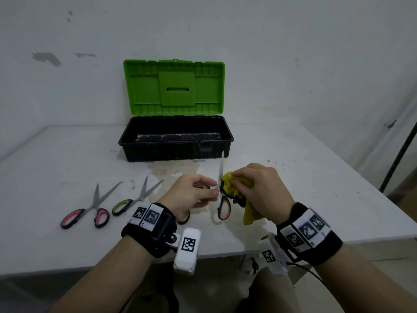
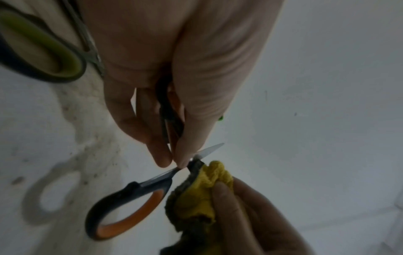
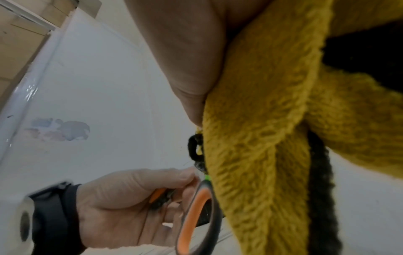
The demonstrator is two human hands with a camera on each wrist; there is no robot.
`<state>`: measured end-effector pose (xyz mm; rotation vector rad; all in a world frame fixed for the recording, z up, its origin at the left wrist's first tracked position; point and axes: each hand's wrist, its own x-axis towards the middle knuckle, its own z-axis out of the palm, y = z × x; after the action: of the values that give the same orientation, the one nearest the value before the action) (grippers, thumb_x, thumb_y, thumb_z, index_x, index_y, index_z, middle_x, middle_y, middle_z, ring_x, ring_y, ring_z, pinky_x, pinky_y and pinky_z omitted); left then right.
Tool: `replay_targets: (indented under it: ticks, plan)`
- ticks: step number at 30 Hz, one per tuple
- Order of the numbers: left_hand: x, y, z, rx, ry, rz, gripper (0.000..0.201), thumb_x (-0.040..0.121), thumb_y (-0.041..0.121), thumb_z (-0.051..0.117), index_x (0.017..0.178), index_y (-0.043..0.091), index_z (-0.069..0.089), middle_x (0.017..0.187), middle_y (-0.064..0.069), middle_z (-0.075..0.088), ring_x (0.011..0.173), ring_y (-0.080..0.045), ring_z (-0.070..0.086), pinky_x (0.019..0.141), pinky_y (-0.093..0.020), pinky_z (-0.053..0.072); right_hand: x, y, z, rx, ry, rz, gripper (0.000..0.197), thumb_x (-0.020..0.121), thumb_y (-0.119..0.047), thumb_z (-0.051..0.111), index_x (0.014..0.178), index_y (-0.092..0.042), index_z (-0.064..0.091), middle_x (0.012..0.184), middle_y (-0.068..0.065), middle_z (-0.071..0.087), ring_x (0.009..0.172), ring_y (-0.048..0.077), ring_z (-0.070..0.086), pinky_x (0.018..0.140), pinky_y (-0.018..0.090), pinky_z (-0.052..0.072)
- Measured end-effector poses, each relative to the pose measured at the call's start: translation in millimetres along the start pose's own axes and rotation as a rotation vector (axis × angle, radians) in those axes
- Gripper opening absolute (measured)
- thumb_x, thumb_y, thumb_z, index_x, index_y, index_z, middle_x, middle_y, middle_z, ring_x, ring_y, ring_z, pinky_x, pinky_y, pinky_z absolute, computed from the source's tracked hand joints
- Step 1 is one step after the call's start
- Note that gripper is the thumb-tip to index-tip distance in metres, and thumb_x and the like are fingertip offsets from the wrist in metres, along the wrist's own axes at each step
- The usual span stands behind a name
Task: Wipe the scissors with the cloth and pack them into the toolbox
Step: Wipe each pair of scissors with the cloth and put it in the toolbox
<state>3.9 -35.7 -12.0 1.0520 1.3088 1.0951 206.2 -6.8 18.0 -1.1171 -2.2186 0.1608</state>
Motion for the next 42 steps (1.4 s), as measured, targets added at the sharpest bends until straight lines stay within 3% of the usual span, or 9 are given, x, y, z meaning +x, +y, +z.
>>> replay_targets:
  ticks: [7, 14, 18, 21, 24, 29, 34, 37, 42]
  plan:
    - [-3, 2, 3, -0.286, -0.061, -0.022, 0.015, 0.087, 0.002, 0.072, 0.099, 0.009, 0.070, 0.087, -0.008, 0.074, 0.080, -0.023, 0.074, 0.074, -0.039, 0.060, 0, -4, 1, 0.009, 0.029, 0.005, 0.015, 0.089, -0.027, 0.065, 0.101, -0.023, 0.073, 0.089, -0.004, 0.066, 0.078, 0.014, 0.061, 0.071, 0.031, 0.053]
    - [1, -1, 12, -0.454, 0.010, 0.012, 0.019, 0.086, -0.005, 0.069, 0.099, 0.007, 0.061, 0.089, -0.014, 0.070, 0.075, -0.022, 0.073, 0.070, -0.035, 0.061, -1, -5, 3, 0.025, 0.044, 0.032, 0.014, 0.088, -0.027, 0.065, 0.098, -0.023, 0.073, 0.091, -0.005, 0.066, 0.080, 0.013, 0.060, 0.072, 0.030, 0.052]
    - [-3, -3, 16, -0.582, -0.089, -0.032, 0.016, 0.088, 0.003, 0.069, 0.102, 0.012, 0.069, 0.102, -0.013, 0.073, 0.098, -0.031, 0.070, 0.093, -0.056, 0.055, -3, -9, 2, 0.026, 0.080, 0.059, 0.013, 0.089, -0.026, 0.065, 0.097, -0.021, 0.073, 0.086, -0.005, 0.064, 0.075, 0.012, 0.058, 0.069, 0.025, 0.050]
    - [-8, -5, 20, -0.699, -0.143, -0.039, 0.024, 0.093, 0.013, 0.063, 0.116, 0.013, 0.070, 0.112, -0.008, 0.073, 0.105, -0.035, 0.067, 0.100, -0.058, 0.047, -2, -9, 1, 0.048, 0.127, 0.074, 0.013, 0.089, -0.028, 0.065, 0.096, -0.021, 0.072, 0.084, -0.006, 0.064, 0.072, 0.010, 0.057, 0.066, 0.022, 0.049]
    - [-7, -6, 28, -0.741, -0.085, 0.004, 0.025, 0.098, 0.018, 0.059, 0.120, 0.012, 0.069, 0.110, -0.006, 0.073, 0.098, -0.031, 0.069, 0.095, -0.050, 0.052, -2, -11, 4, 0.049, 0.091, 0.073, 0.015, 0.090, -0.031, 0.063, 0.099, -0.022, 0.072, 0.087, -0.006, 0.064, 0.074, 0.010, 0.058, 0.069, 0.024, 0.052]
    - [0, -9, 32, -0.627, 0.069, 0.092, 0.007, 0.091, 0.005, 0.066, 0.088, 0.012, 0.066, 0.084, -0.009, 0.070, 0.073, -0.019, 0.070, 0.062, -0.030, 0.058, -5, -9, 6, 0.060, 0.080, 0.065, 0.012, 0.087, -0.028, 0.066, 0.096, -0.023, 0.073, 0.088, -0.007, 0.065, 0.077, 0.011, 0.059, 0.073, 0.028, 0.052]
    - [2, -11, 19, -0.538, 0.136, 0.113, 0.016, 0.087, 0.000, 0.070, 0.081, 0.013, 0.064, 0.085, -0.008, 0.072, 0.081, -0.029, 0.075, 0.071, -0.037, 0.055, -9, -4, -5, 0.041, 0.105, 0.088, 0.011, 0.087, -0.027, 0.067, 0.097, -0.024, 0.073, 0.087, -0.008, 0.064, 0.076, 0.008, 0.057, 0.071, 0.015, 0.044]
    - [3, -8, 13, -0.542, 0.184, 0.111, 0.015, 0.087, -0.004, 0.070, 0.087, 0.009, 0.064, 0.090, -0.008, 0.074, 0.071, -0.023, 0.073, 0.063, -0.031, 0.056, -10, 0, -10, 0.052, 0.139, 0.106, 0.010, 0.086, -0.026, 0.069, 0.095, -0.023, 0.074, 0.084, -0.010, 0.062, 0.075, 0.008, 0.057, 0.069, 0.007, 0.038]
    - [4, -5, 13, -0.560, 0.246, 0.086, 0.010, 0.087, 0.001, 0.072, 0.090, 0.010, 0.070, 0.081, -0.008, 0.070, 0.061, -0.014, 0.066, 0.059, -0.027, 0.054, -10, -3, -6, 0.066, 0.118, 0.089, 0.009, 0.085, -0.026, 0.070, 0.094, -0.025, 0.074, 0.086, -0.009, 0.064, 0.079, 0.011, 0.060, 0.072, 0.024, 0.049]
